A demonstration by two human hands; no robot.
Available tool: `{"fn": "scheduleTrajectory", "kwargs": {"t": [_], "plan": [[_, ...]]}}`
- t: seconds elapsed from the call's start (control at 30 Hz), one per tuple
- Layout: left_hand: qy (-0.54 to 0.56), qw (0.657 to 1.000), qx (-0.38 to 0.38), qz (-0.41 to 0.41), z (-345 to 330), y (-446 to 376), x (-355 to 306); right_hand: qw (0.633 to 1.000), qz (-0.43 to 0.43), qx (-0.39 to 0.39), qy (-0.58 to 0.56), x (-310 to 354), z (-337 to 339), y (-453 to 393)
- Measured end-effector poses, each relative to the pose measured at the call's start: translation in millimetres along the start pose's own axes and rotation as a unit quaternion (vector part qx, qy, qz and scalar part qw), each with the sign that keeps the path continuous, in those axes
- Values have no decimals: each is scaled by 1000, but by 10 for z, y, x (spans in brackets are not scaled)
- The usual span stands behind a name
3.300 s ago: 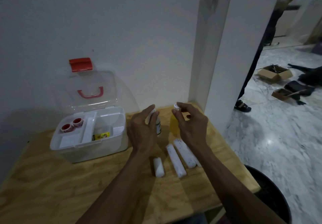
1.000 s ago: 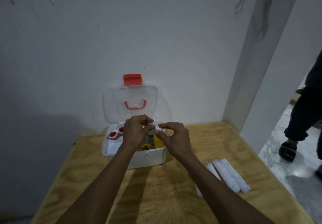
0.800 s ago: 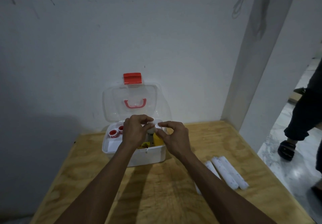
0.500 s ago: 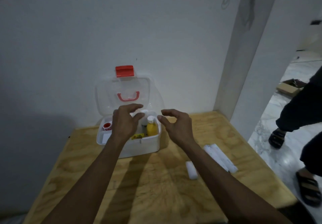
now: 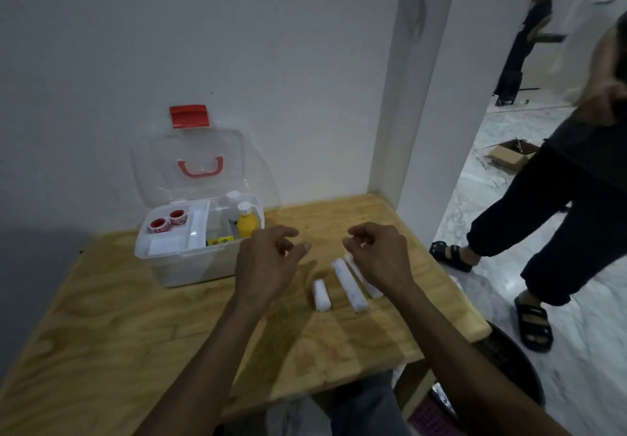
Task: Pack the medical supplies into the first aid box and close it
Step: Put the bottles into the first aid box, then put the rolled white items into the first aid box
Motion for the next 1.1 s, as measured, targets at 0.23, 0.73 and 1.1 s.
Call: {"fn": "scheduleTrajectory", "kwargs": {"t": [0.23, 0.73, 1.1], "plan": [[-97, 987, 100, 78, -368, 356, 91, 982, -13, 17, 187, -302, -203, 361], [-125, 974, 157, 108, -516, 320, 48, 978, 14, 8, 207, -325, -292, 433], [-15, 984, 108, 142, -230, 272, 130, 998, -35, -47, 23, -46, -290, 393]]}}
Point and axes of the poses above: each hand's wrist, its own y-axis away from the middle knuckle, its own z-axis out of the back of the hand, x = y × z, the point moved 2 cm from there along -y, towards the middle knuckle, and after that the axes turned 7 degrees about -y, right-handed, at the moved point
